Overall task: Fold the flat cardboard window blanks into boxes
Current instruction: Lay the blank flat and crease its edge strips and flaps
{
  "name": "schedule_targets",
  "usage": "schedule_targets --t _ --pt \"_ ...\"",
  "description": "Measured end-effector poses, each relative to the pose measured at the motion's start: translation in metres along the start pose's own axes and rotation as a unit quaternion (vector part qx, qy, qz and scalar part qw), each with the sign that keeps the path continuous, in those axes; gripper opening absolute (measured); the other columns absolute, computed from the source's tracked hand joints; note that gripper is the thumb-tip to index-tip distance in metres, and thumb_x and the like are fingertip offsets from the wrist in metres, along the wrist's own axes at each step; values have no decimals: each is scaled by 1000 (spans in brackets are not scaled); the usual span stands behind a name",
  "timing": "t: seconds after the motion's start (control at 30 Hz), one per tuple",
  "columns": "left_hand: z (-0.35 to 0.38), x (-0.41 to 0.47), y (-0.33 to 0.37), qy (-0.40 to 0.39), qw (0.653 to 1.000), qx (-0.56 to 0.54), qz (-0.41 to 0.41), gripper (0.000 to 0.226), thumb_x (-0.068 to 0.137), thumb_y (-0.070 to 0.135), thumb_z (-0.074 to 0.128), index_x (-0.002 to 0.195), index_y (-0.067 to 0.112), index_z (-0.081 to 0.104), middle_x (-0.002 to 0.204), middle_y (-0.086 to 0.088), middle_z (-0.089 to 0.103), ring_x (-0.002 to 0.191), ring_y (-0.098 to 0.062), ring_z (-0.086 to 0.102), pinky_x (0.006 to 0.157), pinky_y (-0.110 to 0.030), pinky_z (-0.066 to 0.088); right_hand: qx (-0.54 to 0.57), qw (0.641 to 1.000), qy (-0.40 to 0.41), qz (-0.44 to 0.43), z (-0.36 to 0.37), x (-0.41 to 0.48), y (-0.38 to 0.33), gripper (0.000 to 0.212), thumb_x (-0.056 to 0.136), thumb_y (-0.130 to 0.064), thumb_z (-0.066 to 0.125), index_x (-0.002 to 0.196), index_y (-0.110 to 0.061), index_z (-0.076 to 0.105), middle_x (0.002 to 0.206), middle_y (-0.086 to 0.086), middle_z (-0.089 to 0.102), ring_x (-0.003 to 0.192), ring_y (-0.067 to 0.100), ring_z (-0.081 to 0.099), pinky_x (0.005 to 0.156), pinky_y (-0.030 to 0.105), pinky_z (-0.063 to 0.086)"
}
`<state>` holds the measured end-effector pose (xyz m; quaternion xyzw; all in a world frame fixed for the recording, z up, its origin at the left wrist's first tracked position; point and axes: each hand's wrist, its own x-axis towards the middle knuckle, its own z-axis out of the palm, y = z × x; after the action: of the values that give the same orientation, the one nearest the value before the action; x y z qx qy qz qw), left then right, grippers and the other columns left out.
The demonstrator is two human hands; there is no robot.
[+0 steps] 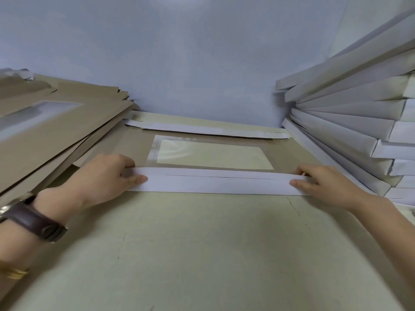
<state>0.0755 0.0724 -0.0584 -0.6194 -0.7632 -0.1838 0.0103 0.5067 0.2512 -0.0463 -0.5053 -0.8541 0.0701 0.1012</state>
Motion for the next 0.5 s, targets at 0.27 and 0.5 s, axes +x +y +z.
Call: schedule_targets --t 0.27,0.5 --pt "5 4 5 -8 996 91 26 47 88 52 54 130 33 41 115 8 60 102 -23 58 79 -33 46 -13 1000 22 6 24 2 -5 40 95 -31 56 133 -21 50 129 -5 53 124 19 42 100 37 37" --pt "19 -4 34 -18 961 249 122 64 91 19 42 151 33 24 153 8 32 148 -15 13 116 -53 -7 -65 994 58 -68 42 -3 -45 48 93 2 40 139 -12 44 148 8 36 145 28 19 117 36 19"
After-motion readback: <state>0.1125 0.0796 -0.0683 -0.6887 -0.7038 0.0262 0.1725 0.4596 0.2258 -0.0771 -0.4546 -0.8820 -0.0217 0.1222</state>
